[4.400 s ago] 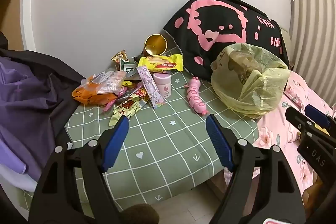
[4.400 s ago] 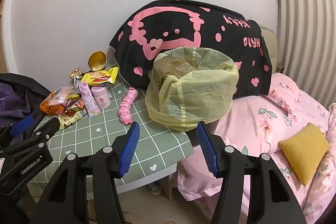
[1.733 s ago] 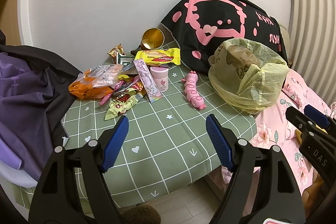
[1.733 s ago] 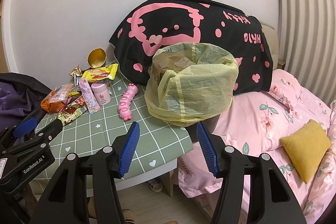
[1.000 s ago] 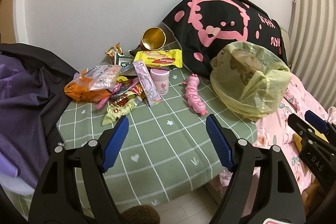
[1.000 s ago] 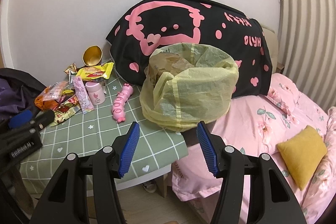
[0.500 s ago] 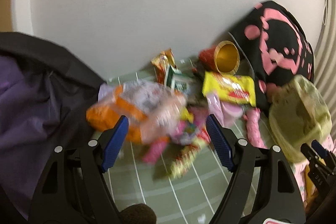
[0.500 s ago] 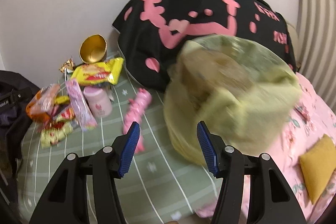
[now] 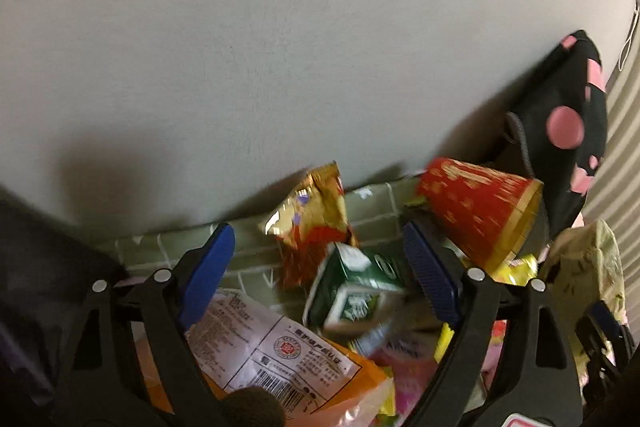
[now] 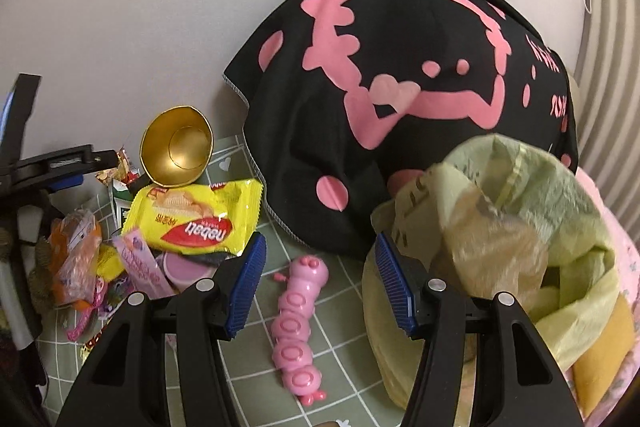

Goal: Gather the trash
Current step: 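Grasp the red paper cup with the right tool while the left tool grasps a red wrapper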

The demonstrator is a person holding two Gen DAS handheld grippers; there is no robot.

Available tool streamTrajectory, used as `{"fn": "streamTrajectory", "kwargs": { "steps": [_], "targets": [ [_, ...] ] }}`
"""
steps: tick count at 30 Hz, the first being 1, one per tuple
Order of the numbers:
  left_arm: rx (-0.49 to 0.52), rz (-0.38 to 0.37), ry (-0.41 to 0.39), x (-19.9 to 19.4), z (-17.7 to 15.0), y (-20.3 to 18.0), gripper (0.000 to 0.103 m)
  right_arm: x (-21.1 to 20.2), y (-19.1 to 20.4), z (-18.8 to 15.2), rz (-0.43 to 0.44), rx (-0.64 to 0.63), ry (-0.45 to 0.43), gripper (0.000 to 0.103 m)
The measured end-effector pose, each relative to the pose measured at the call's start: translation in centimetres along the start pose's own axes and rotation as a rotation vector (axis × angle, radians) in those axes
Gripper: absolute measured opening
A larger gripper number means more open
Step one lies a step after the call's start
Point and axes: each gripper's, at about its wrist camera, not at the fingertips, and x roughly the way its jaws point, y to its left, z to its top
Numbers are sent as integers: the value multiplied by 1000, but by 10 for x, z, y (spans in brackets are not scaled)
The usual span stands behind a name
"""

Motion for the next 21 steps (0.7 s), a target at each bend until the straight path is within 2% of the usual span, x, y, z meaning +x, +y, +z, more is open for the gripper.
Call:
{"fn": "streamTrajectory", "kwargs": {
  "steps": [2, 4, 7, 10, 11, 12, 15, 18, 21],
  "targets": [
    [5, 12, 0, 7, 3, 1, 73, 4, 3, 4, -4, -12, 18, 54],
    [-17, 9, 12, 13, 5, 6, 61, 7, 4, 6, -11, -23, 25, 54],
    [-62, 1, 35, 21, 7, 18, 55, 15, 5, 11, 5, -26, 28, 54],
    [-70, -32, 66, 25, 5, 21, 38, 23, 7, 22, 50, -31, 13, 54],
    [-60, -33, 66, 23, 4, 20, 25, 26, 9, 27, 74, -43, 4, 54],
    [-52, -42, 69, 17, 3, 19, 20, 29, 12, 30, 85, -54, 3, 54],
    [-49, -85, 65, -4, -2, 17, 18, 38, 18, 43, 174, -59, 10, 51],
    [9, -51, 51, -24, -7, 15, 17, 45, 25, 53, 223, -64, 0, 48],
    [-6, -51, 42, -41, -12, 19, 17, 54, 38, 69, 269, -97, -3, 47]
  ]
}}
